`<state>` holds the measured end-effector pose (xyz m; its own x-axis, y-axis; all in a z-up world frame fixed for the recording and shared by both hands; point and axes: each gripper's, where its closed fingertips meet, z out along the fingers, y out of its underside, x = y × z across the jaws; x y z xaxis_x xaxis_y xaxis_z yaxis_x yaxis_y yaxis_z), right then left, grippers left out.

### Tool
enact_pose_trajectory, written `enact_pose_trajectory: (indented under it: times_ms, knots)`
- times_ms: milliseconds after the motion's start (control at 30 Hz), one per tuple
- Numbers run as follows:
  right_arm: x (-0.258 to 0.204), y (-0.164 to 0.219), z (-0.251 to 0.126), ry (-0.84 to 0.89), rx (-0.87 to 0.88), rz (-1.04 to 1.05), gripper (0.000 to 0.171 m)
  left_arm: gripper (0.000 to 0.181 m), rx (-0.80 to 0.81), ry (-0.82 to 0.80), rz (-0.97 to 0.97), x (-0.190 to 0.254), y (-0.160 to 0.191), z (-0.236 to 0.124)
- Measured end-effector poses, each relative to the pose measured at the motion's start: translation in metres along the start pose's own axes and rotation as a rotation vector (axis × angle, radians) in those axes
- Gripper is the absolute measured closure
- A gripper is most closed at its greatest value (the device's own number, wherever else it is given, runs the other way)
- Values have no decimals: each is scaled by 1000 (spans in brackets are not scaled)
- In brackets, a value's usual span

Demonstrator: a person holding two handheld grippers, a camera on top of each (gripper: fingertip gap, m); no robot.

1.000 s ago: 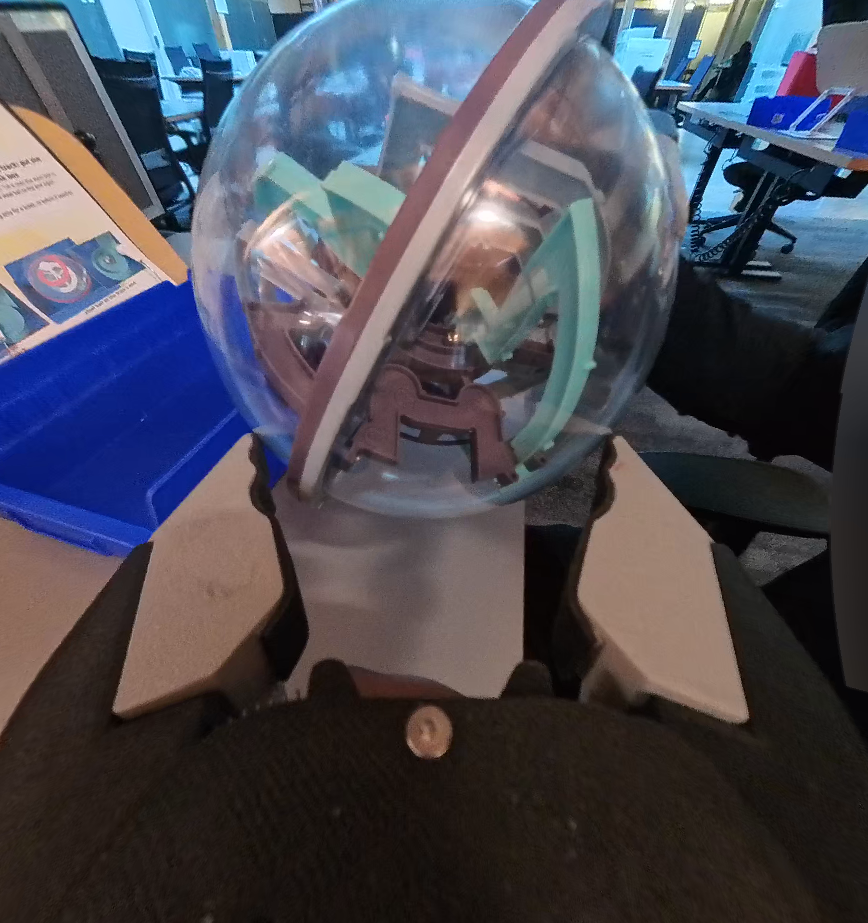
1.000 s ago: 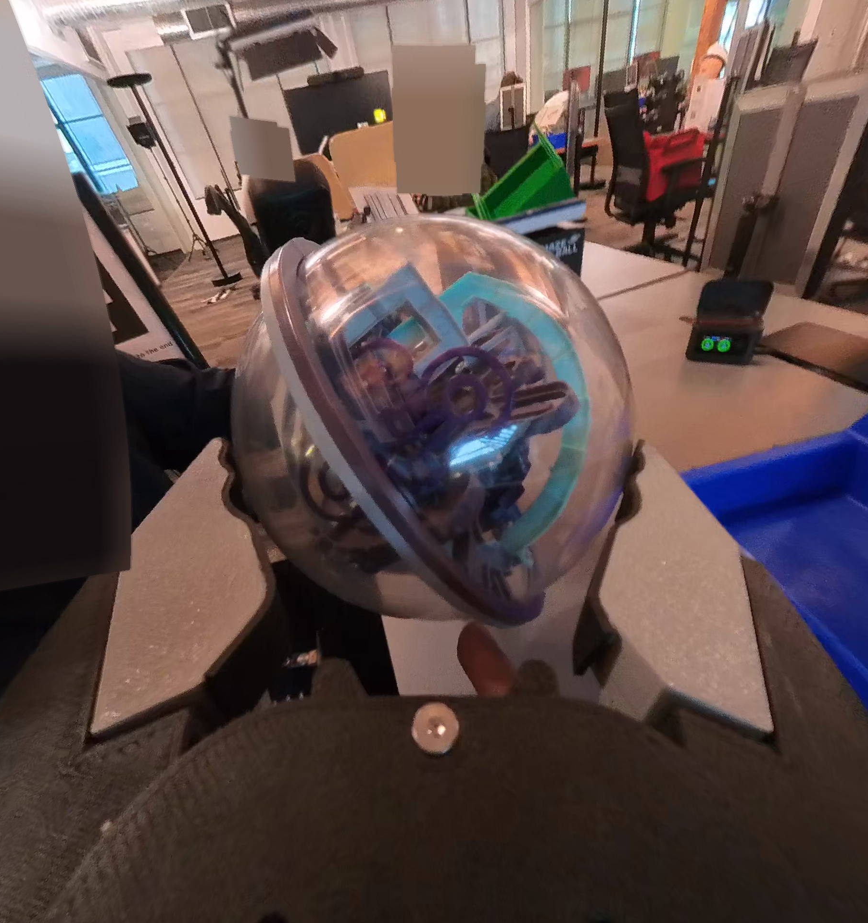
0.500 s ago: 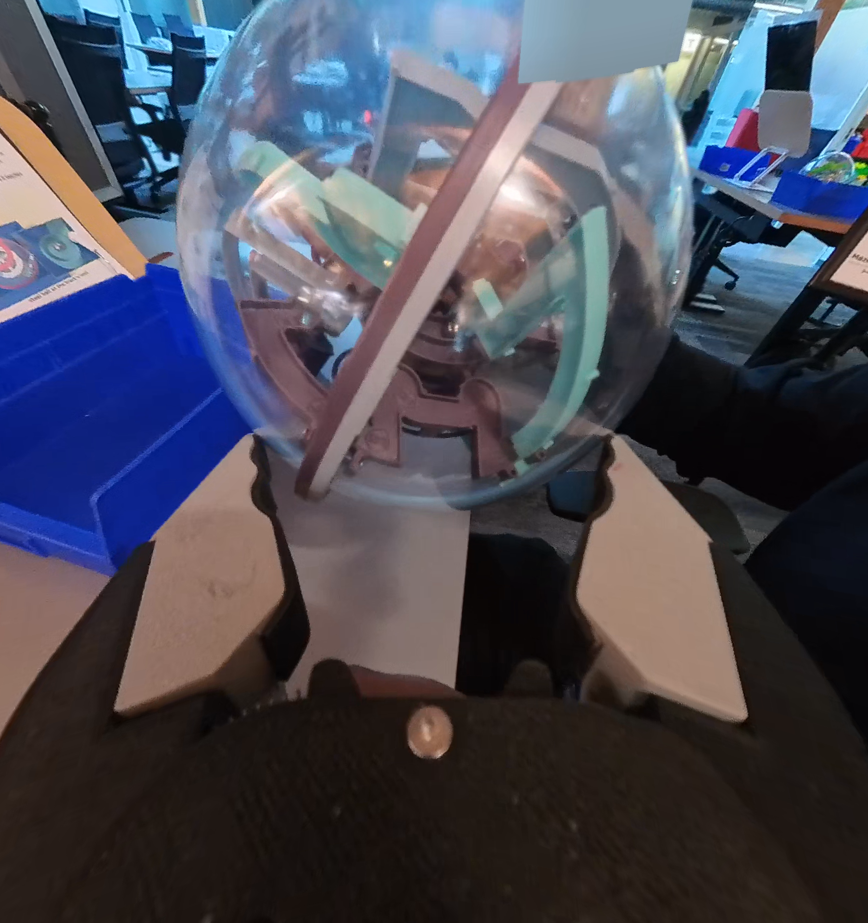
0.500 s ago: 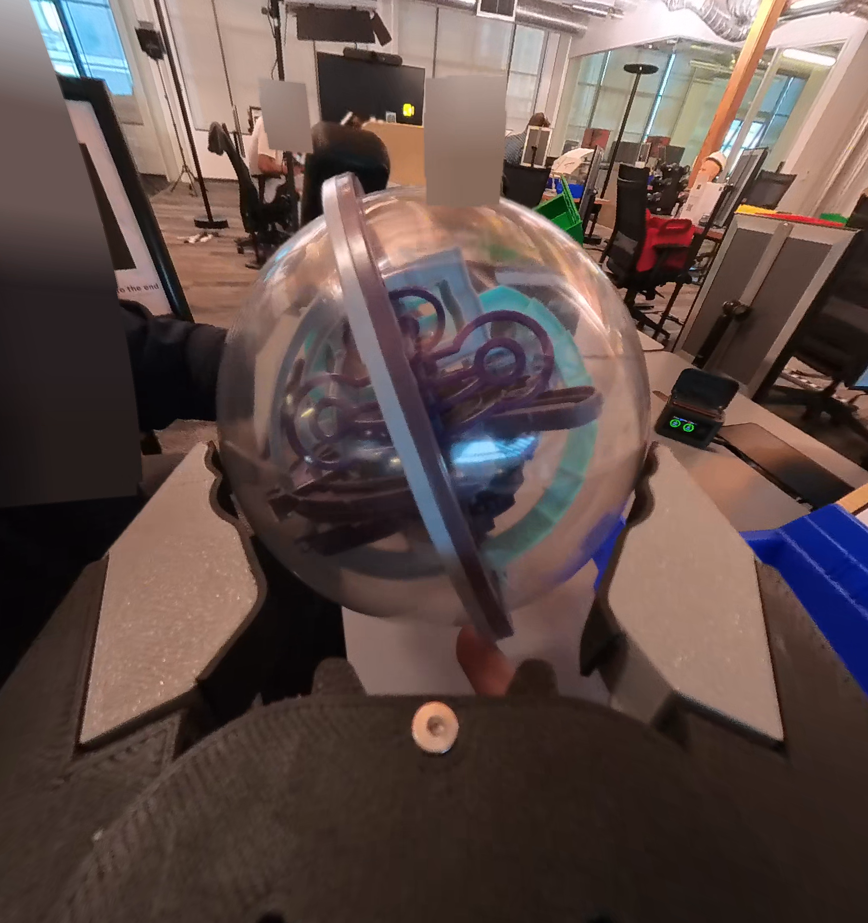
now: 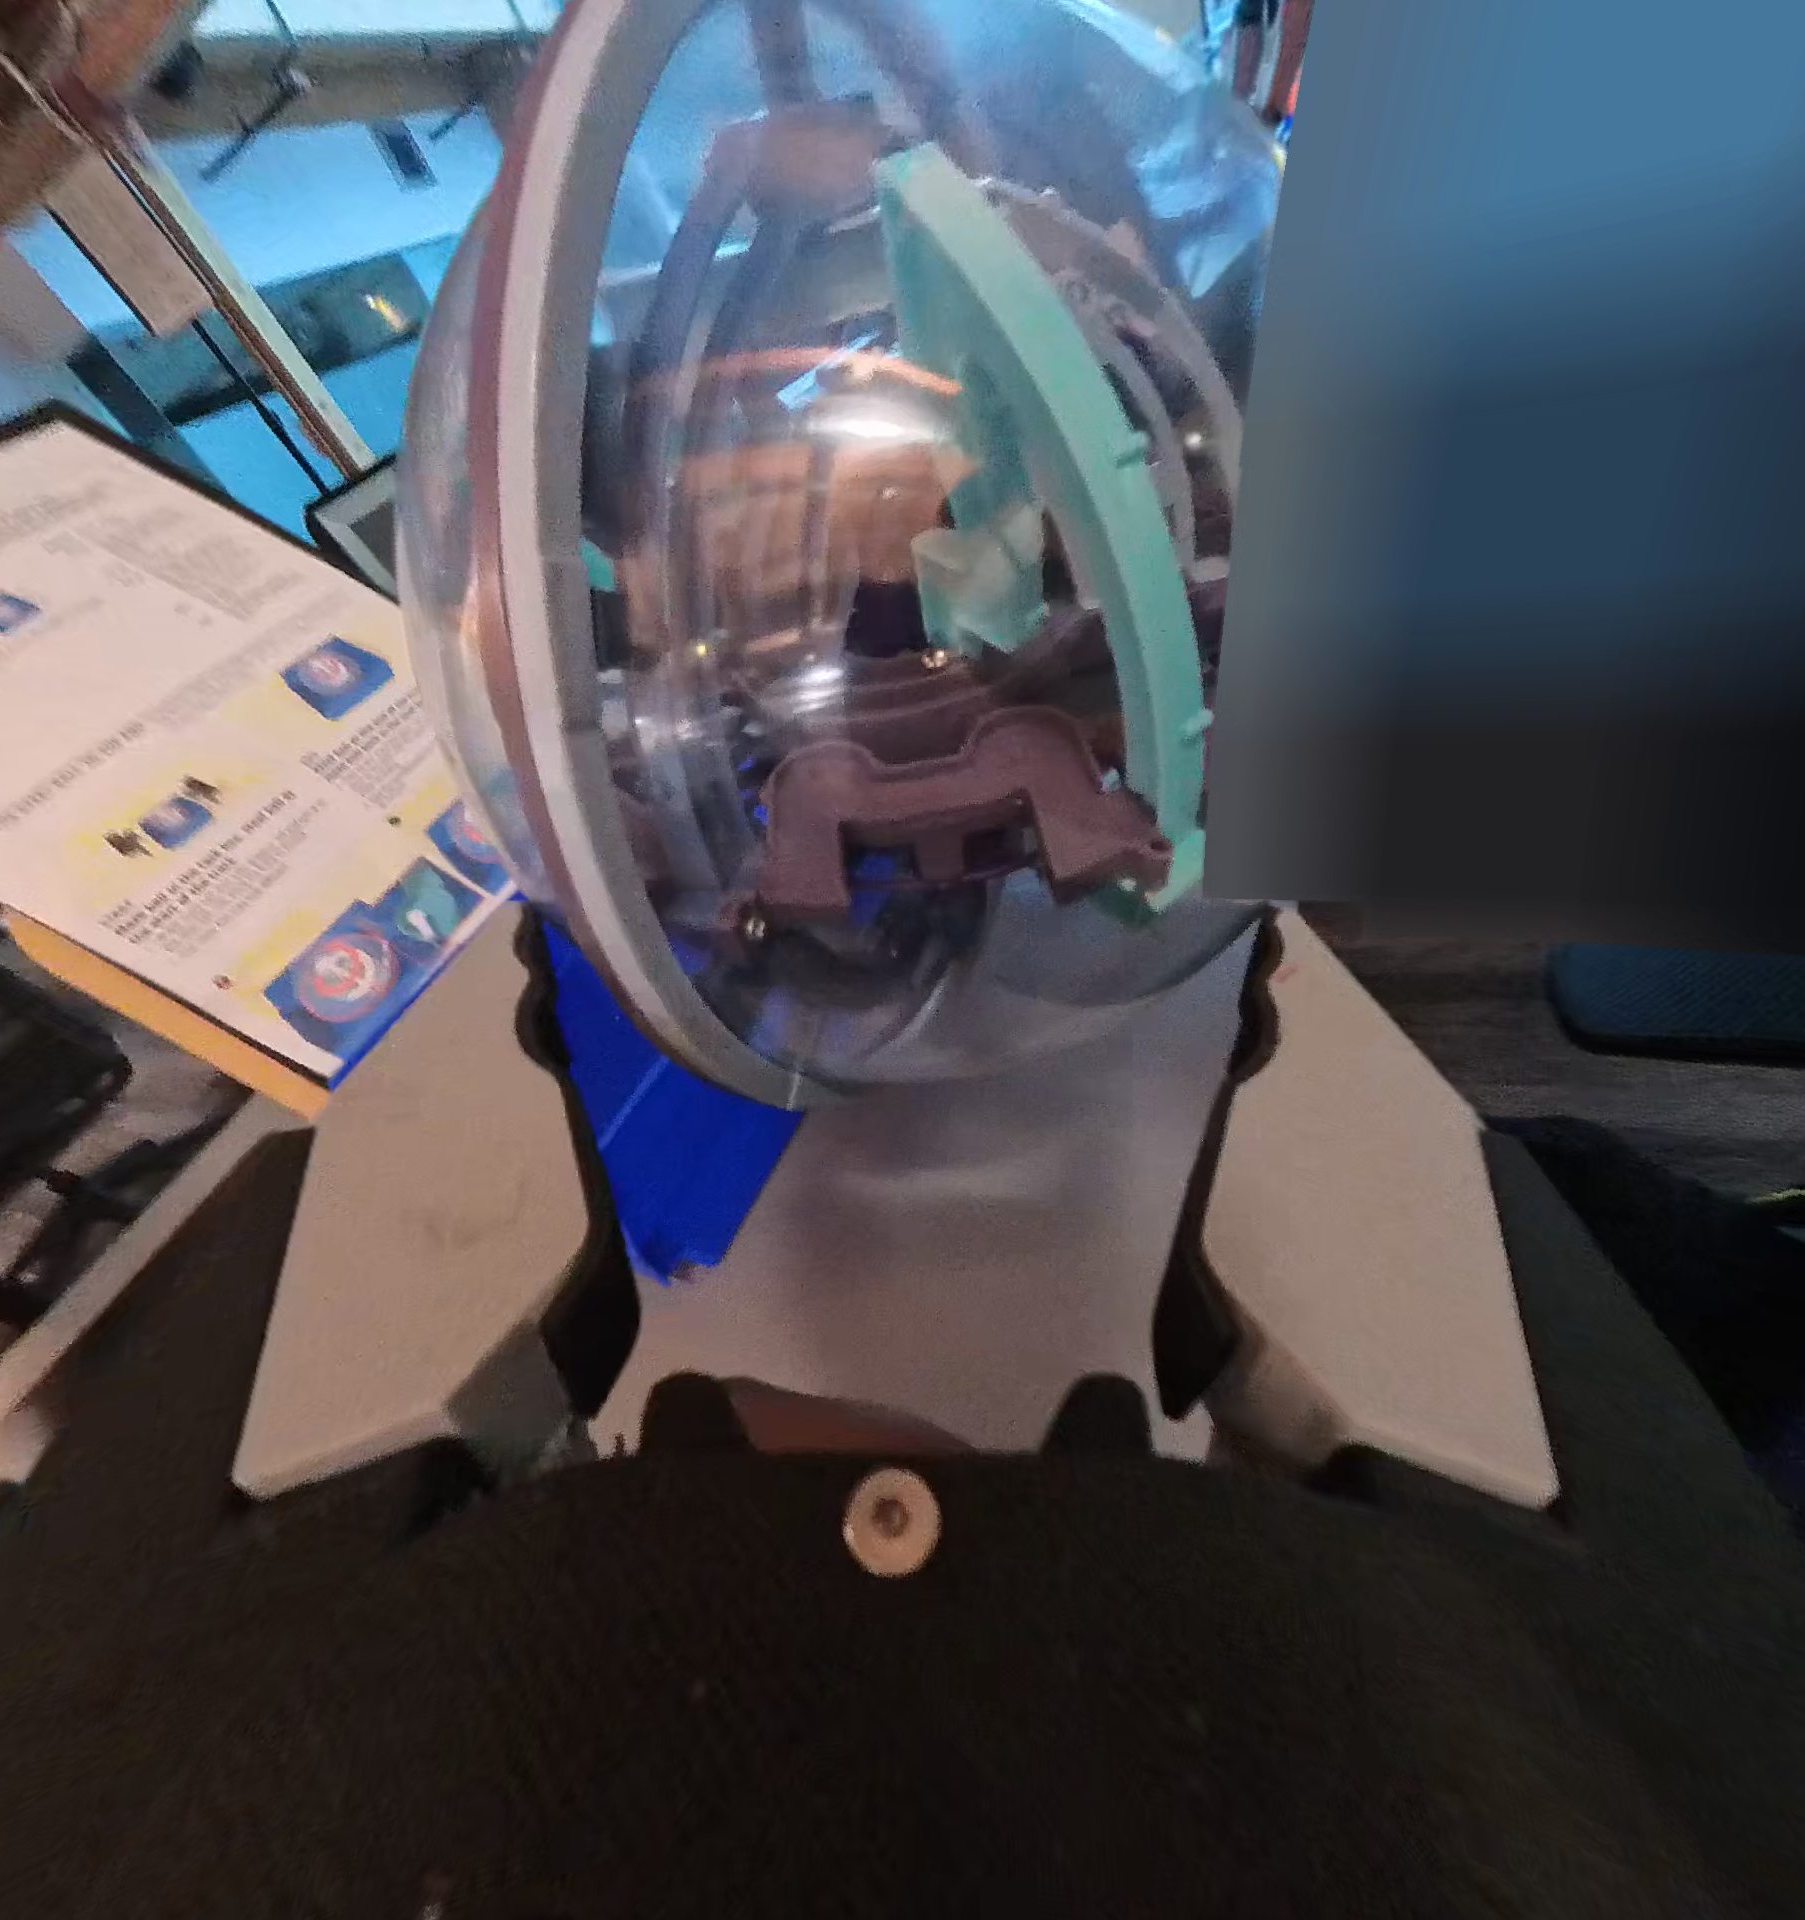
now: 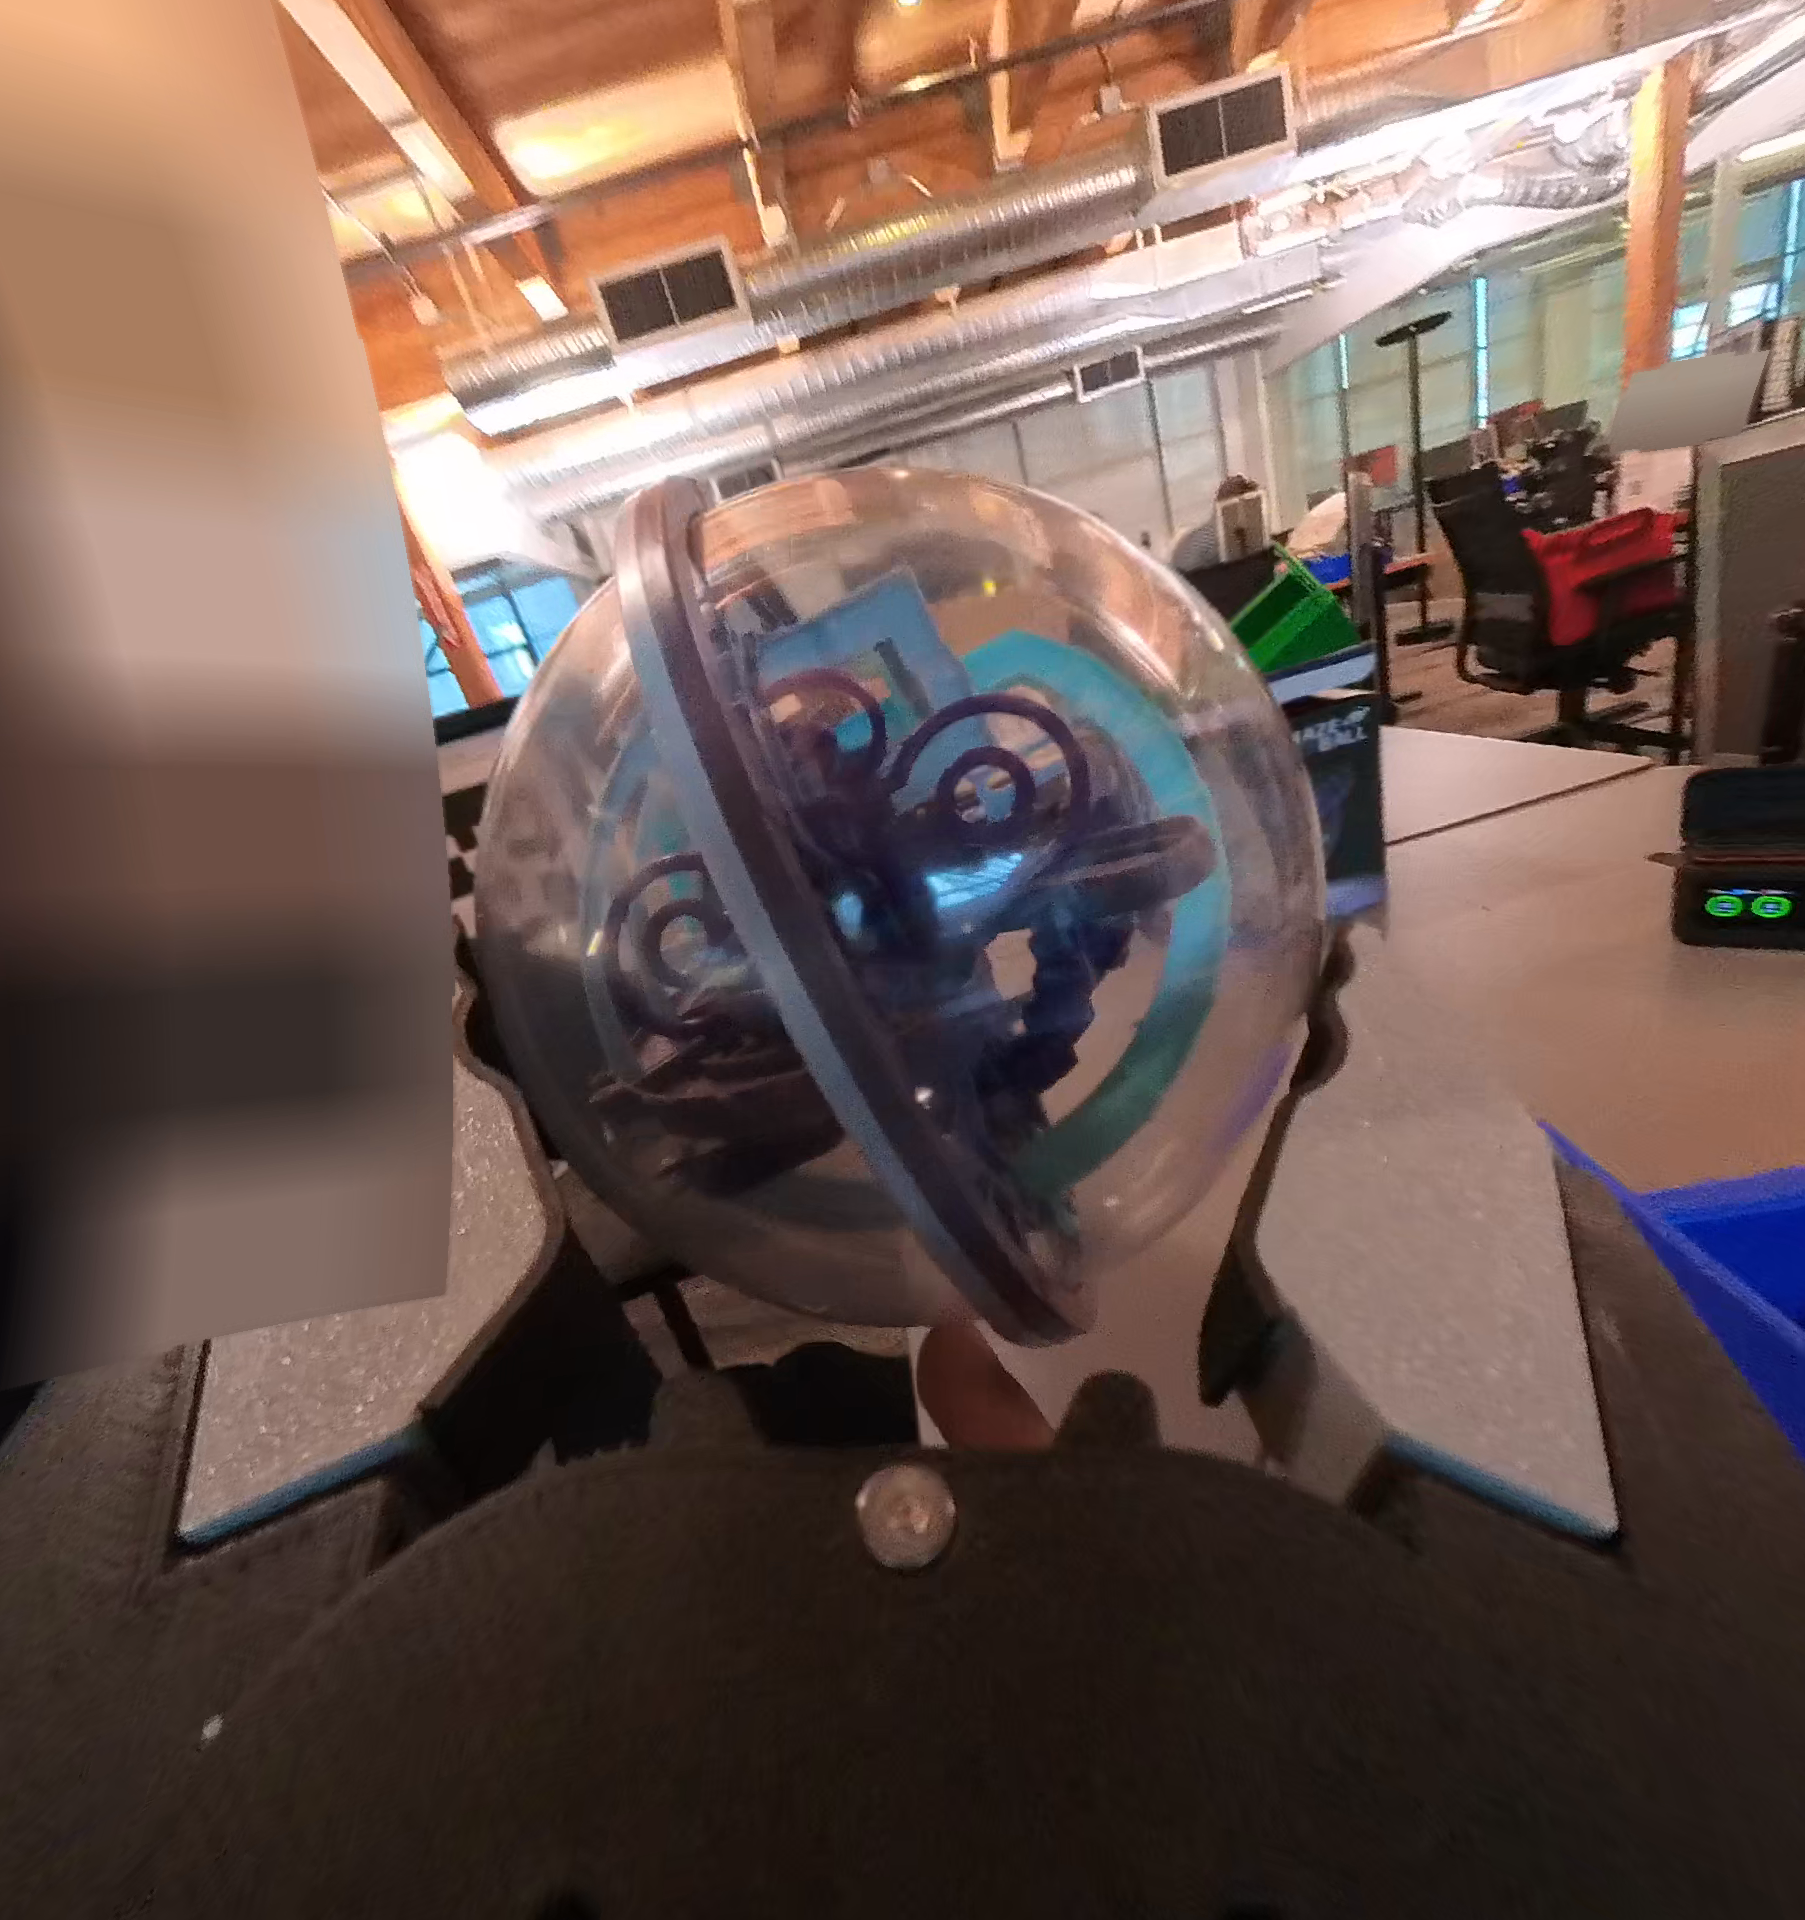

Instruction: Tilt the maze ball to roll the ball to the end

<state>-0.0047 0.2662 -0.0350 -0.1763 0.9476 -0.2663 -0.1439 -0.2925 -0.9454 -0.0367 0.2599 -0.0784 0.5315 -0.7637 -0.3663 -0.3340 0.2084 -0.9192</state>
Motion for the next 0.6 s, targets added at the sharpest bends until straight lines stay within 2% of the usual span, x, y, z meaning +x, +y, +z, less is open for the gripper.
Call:
enact_pose_trajectory:
  times_ms: [167,333,500,600]
  knots:
    - [2,0,-2,-26,40,33,24,52,39,4,2,0,-2,1]
    - [0,10,-4,-30,-35,-51,21,51,41,10,3,5,6,3]
    - [7,30,6,9,-155,-135,15,53,80,54,-126,0,3,-3]
    - [8,28,10,23,-154,-198,15,53,67,40,-122,-1,5,-4]
